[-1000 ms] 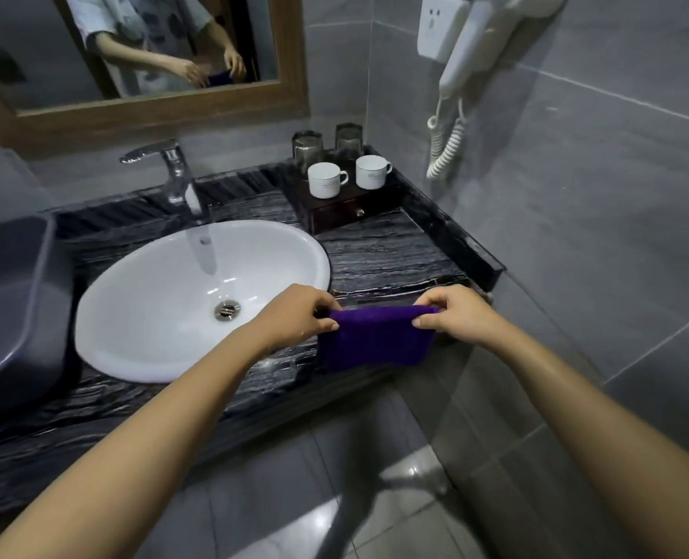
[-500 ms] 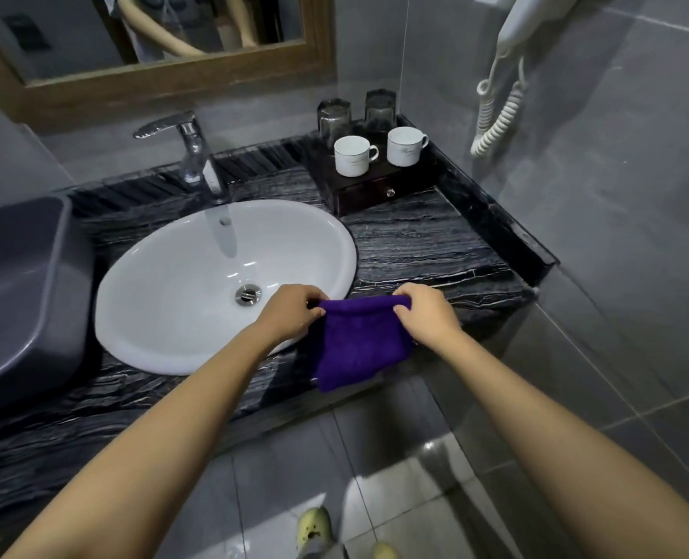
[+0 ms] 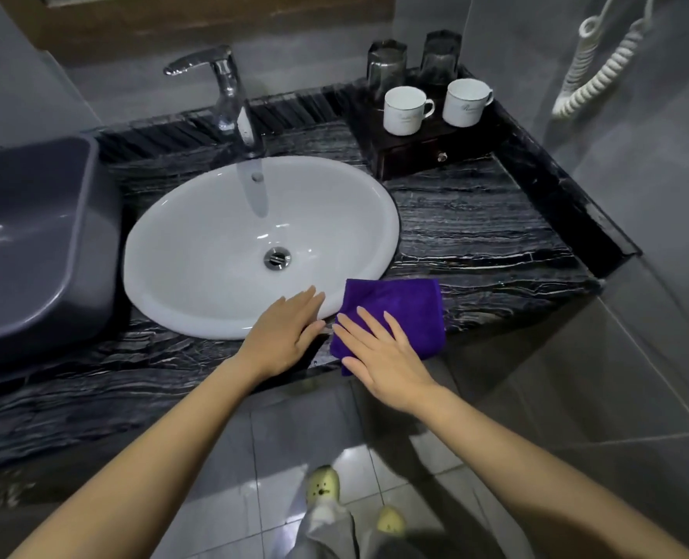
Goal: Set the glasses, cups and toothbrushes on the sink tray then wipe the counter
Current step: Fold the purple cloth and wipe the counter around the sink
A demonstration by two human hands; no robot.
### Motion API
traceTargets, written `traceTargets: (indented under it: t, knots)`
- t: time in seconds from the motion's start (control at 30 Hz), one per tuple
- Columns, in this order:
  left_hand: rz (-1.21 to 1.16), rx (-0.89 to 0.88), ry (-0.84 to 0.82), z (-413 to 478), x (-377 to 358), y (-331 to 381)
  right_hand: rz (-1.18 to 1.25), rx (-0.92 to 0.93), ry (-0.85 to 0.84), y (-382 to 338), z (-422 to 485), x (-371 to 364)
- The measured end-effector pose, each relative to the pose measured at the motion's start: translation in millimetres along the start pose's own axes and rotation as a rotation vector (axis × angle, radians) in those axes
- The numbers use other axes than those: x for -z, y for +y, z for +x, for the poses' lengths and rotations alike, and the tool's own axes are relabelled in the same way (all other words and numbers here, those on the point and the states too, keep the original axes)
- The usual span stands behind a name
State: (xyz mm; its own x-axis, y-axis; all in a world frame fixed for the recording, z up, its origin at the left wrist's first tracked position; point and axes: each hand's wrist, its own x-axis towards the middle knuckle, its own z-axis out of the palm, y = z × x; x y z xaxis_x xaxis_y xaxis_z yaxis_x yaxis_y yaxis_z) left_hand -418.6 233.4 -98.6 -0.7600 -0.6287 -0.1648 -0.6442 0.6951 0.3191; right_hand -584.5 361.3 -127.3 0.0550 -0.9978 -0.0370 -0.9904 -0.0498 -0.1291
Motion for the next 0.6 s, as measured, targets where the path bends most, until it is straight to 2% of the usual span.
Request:
traceTargets:
  t: [0.13,0.37,0.43,0.6]
  knots:
    - [0.064,-0.022,0.047,-4.6,-5.5,0.1,-0.041,0.071,0.015,19.9,4.6,-1.9]
    - [0.101,-0.021,0.046,-4.7,-11.3,-2.4,-0.045,0.046,0.033,42.9,9.3,0.5]
    - [0.113,-0.021,0.053,-4.1,-11.7,-3.1,-0.046,-0.007,0.052,52.8,10.8,3.0]
    - [0.124,-0.022,0.065,-4.2,-14.0,-4.1,0.005,-0.169,-0.031,100.1,25.2,14.4]
